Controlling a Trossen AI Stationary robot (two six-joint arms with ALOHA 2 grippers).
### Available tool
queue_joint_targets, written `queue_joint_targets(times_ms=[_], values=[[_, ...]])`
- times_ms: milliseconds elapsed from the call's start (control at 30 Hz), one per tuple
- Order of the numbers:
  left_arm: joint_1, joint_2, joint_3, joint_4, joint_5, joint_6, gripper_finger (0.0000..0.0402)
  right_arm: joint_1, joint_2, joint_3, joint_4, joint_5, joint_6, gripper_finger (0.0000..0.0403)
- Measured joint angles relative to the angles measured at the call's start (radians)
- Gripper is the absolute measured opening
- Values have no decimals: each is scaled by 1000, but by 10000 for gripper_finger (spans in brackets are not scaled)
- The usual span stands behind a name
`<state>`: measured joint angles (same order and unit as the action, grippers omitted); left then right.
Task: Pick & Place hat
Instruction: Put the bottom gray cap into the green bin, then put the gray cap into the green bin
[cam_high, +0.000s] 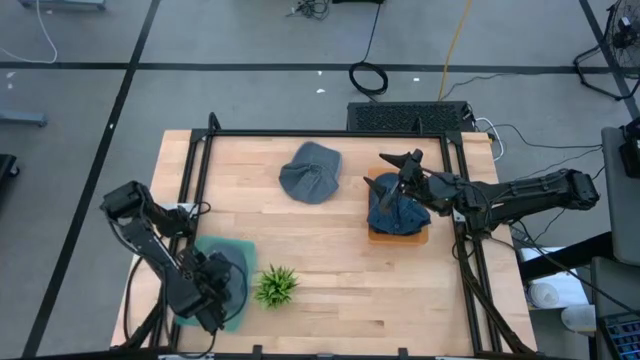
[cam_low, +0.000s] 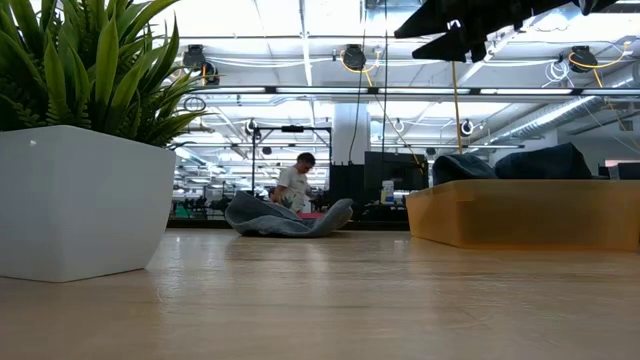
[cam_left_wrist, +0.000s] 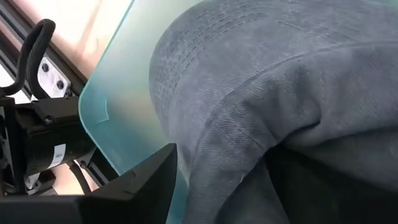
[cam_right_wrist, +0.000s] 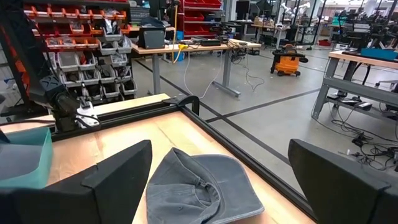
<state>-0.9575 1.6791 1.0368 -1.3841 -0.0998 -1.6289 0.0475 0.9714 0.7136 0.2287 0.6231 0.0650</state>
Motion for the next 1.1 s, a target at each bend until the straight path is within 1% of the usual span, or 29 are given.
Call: queue_joint_targets(times_ms=[167,267,467,600,700,833,1000,1100], values=[[15,-11,15,-9,-10,21,246,0,0,0,-2,0,1,366],[15,-40,36,-7,-49,27,251,0,0,0,-2,0,1,366],[21,-118,51,-33,-80,-9,259,0,0,0,-2,0,2,366],[29,-195,51,-90,-181,-49,251,0,0,0,-2,0,2,366],[40,-259,51,-87,-277,-47,244,0,0,0,-2,0,2,366],[64,-341,51,-79,-371,-17,243,7,0,0,-2,0,1,366],[105,-433,52,-72,-466,13,267,7,0,0,-2,-4,-1,366],[136,-483,52,-18,-518,78,293,6,0,0,-2,-55,-25,366]])
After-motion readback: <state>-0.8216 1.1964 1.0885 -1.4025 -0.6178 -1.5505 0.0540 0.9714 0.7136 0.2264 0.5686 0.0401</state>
